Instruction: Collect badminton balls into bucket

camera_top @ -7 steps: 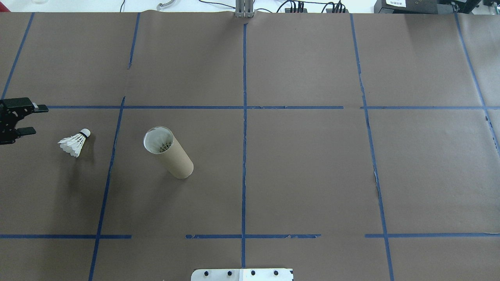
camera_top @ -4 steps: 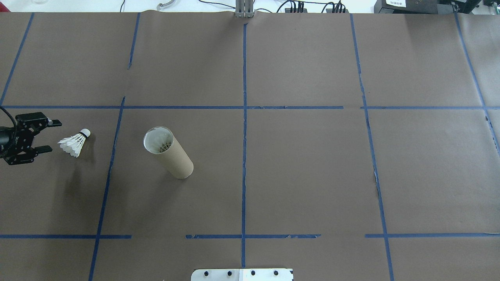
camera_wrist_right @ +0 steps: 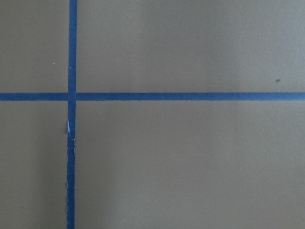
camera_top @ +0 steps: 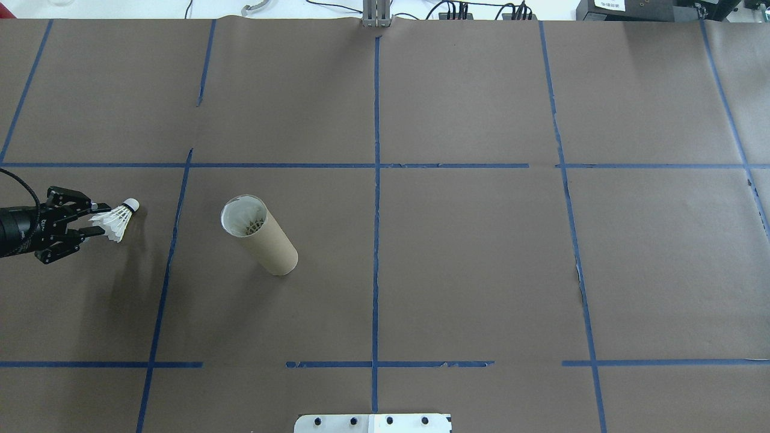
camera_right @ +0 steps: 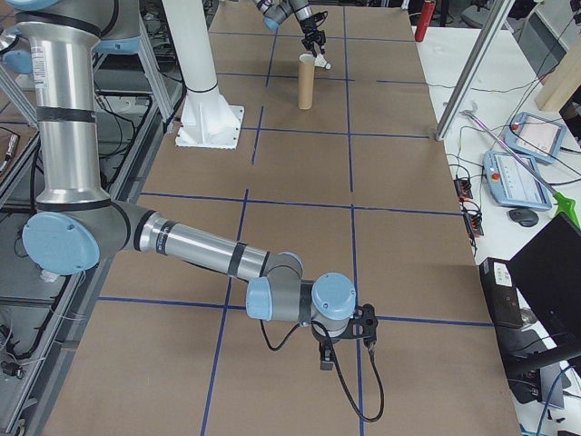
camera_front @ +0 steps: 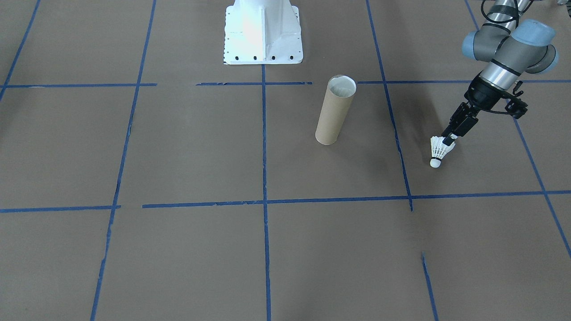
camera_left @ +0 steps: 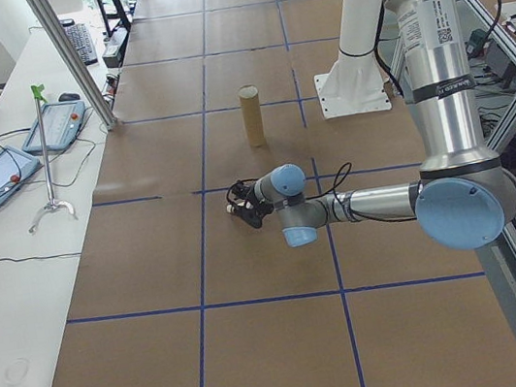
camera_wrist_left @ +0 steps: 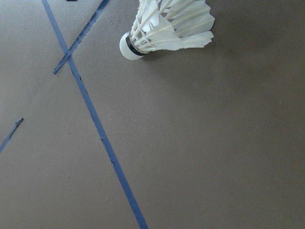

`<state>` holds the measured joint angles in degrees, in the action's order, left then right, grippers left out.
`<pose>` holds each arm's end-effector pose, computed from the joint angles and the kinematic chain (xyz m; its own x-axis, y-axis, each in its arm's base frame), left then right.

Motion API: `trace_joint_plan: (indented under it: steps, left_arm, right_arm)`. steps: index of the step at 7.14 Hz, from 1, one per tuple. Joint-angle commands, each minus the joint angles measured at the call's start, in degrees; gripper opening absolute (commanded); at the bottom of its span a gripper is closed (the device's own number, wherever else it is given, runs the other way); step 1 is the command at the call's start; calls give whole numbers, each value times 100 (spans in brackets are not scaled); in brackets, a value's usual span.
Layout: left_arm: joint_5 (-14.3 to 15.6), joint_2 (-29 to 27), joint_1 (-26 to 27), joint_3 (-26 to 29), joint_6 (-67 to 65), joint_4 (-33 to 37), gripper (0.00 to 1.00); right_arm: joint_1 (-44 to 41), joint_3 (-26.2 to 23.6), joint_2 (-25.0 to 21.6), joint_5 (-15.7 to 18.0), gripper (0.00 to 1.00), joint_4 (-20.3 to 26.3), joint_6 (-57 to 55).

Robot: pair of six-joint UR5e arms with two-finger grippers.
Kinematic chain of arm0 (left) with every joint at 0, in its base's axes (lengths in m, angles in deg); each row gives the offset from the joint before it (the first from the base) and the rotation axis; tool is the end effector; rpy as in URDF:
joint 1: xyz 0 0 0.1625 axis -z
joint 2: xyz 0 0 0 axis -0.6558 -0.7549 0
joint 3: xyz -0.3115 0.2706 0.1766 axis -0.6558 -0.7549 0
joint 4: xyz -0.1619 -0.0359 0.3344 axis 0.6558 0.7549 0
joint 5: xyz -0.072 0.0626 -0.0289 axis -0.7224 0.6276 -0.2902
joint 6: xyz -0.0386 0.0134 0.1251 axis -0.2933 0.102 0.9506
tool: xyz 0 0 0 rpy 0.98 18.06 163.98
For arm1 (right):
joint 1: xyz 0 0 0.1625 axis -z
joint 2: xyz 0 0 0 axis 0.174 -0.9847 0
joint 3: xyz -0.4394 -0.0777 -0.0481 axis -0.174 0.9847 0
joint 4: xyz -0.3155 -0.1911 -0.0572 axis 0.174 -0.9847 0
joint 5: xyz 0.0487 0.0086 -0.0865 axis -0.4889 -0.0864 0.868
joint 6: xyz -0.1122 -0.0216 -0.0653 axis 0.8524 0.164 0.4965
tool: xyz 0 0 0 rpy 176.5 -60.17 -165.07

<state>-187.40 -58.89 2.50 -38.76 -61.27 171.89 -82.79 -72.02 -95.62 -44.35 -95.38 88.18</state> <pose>0.2453 -0.3722 0.6032 -0.1322 -0.6876 -0.7140 0.5282 0.5607 -0.6377 0.0643 -0.4405 0.7905 0.7243 0.0152 0.6893 -0.0413 0.9989 0.0213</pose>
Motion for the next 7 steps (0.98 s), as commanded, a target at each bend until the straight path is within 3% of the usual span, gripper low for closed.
trace_joint_plan:
  steps: [1, 3, 5, 7]
  left_arm:
    - [31, -20, -41, 3, -227, -7, 22]
    - [31, -2, -41, -84, -227, -16, 0]
    - [-108, 68, 3, -426, -140, -112, 0]
    - [-1184, 42, 81, -960, 383, -864, 0]
  right_arm:
    - [0, 0, 0, 0, 100, 0, 0]
    - [0, 0, 8, 0, 100, 0, 9]
    - [0, 0, 8, 0, 100, 0, 0]
    - [0, 0, 0, 0, 100, 0, 0]
